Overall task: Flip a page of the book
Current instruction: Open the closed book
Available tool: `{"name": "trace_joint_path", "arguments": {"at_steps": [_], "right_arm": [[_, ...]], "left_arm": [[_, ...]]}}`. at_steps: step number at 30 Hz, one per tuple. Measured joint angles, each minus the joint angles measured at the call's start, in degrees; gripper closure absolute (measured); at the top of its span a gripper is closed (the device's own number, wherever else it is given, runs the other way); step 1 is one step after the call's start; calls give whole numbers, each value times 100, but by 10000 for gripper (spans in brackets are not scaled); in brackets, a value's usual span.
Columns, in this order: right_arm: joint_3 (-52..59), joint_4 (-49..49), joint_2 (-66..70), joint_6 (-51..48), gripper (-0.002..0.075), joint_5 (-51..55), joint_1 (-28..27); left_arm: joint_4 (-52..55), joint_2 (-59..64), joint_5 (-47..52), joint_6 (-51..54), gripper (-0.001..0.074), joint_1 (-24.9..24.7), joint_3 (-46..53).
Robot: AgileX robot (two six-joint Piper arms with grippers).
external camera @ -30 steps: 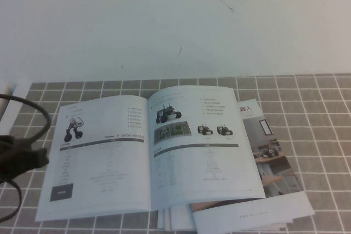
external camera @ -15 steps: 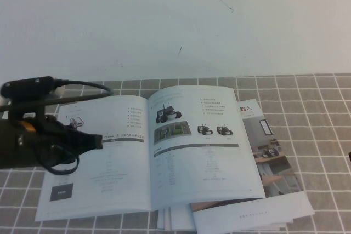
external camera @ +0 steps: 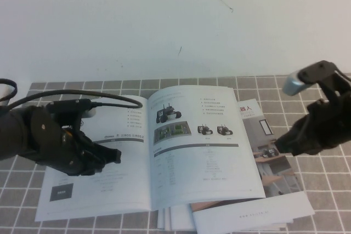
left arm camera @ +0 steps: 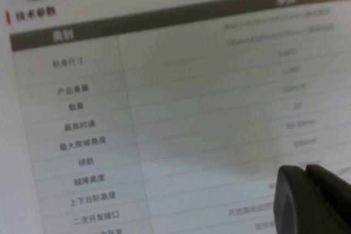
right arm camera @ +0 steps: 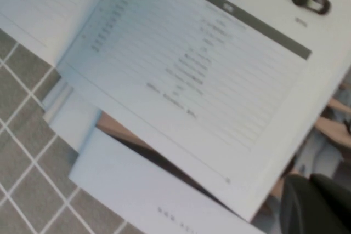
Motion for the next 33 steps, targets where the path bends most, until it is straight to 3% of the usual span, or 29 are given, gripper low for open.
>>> {"name": "trace_joint_path", "arguments": {"at_steps": [6, 11, 15, 33], "right_arm": [[-847, 157, 1018, 198, 682, 132, 313], [-1339, 288, 1700, 212, 445, 327, 336], [-1526, 360, 2063, 270, 344, 316, 336], [-1942, 381, 2858, 670, 316, 173, 336]], "left_arm": [[0, 309, -79, 35, 738, 0, 0], [-3, 454, -180, 35, 738, 0, -22], [-12, 451, -189, 35, 738, 0, -37], [-113, 559, -201, 35, 738, 0, -37]]}}
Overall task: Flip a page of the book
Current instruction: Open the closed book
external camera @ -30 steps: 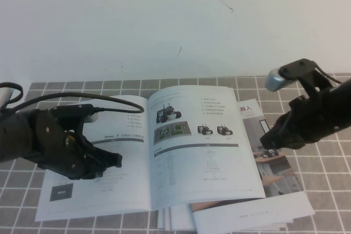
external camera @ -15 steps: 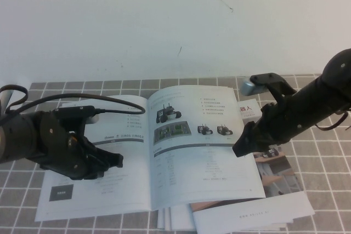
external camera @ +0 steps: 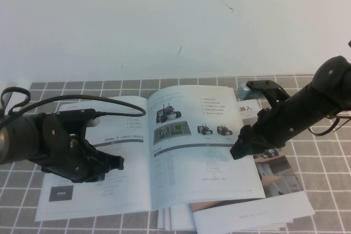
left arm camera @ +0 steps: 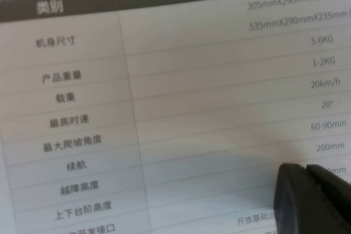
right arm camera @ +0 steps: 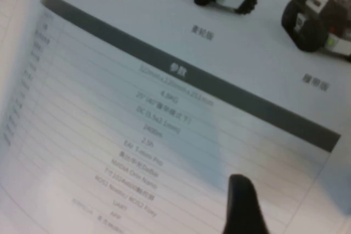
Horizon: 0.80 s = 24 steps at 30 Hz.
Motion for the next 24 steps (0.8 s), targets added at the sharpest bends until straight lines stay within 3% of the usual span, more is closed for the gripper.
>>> {"name": "trace_joint_path", "arguments": {"at_steps": [7, 18, 24], "right_arm": [[-19, 552, 131, -58, 316, 160, -11], [-19, 2122, 167, -1038, 317, 503, -11], [-295, 1512, 167, -934, 317, 503, -61]], "left_arm": [[-89, 60, 0, 0, 738, 0, 0], [-110, 69, -22, 10, 738, 0, 0], [-110, 69, -22, 10, 738, 0, 0]]}}
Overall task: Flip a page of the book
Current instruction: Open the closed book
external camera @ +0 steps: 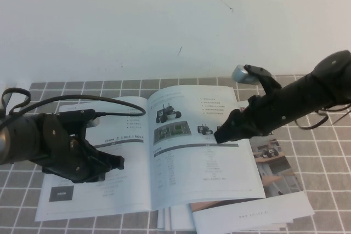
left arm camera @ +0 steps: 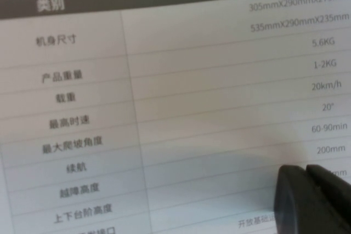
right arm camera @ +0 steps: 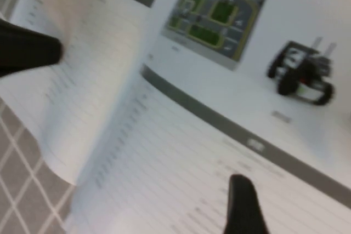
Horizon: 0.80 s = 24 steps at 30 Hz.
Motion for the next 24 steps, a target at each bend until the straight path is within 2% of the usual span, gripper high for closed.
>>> {"name": "trace_joint_path", "arguments": {"at_steps": [5, 7, 15, 24], "right_arm": [[-354, -1467, 0, 984, 317, 0, -89], [-370, -1692, 27, 1193, 317, 29, -103], [-416, -1459, 335, 1342, 318, 196, -117], [-621, -546, 449, 731, 318, 764, -116]], "left_arm": [[0, 0, 0, 0, 738, 0, 0], [-11, 0, 0, 0, 738, 0, 0], [-58, 0, -11, 0, 738, 0, 0], [-90, 0, -11, 12, 738, 0, 0]]}}
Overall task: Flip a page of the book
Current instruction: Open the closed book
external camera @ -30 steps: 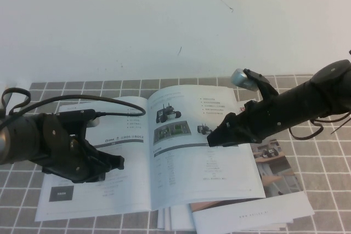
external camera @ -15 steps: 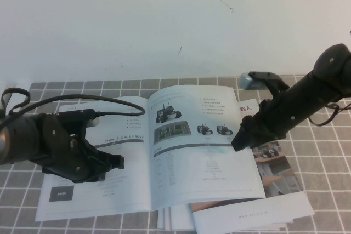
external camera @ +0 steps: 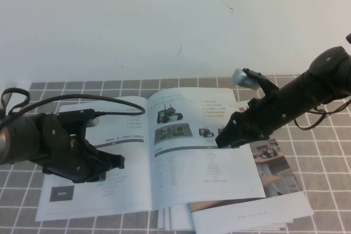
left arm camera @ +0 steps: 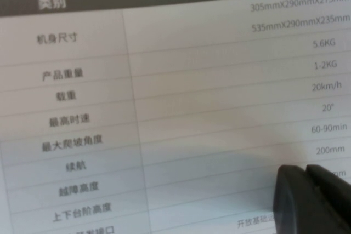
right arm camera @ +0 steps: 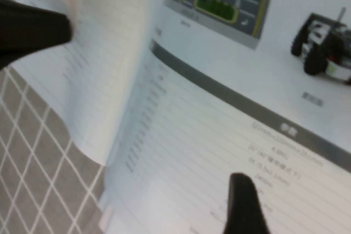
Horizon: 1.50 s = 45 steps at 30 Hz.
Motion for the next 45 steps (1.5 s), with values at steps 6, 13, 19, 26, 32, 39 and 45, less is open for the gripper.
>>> {"name": "trace_joint_path", "arguments": {"at_steps": [6, 13, 19, 26, 32, 39, 45], "right_arm": [[-414, 91, 0, -80, 318, 350, 11], [-736, -1364, 0, 772, 318, 341, 11], [-736, -1770, 167, 1034, 318, 341, 11], [-736, -1792, 275, 1069, 318, 338, 11], [-736, -1655, 275, 985, 318, 357, 11], [-736, -1126, 287, 734, 318, 409, 11], [-736, -703, 287, 513, 318, 582, 11]], "left_arm": [[-45, 2, 0, 0, 740, 0, 0], [-55, 12, 0, 0, 738, 0, 0], [-55, 12, 0, 0, 738, 0, 0], [-55, 12, 0, 29, 738, 0, 0], [-60, 12, 0, 50, 738, 0, 0], [-60, 12, 0, 58, 738, 0, -5], [-60, 12, -10, 63, 738, 0, -5]]}}
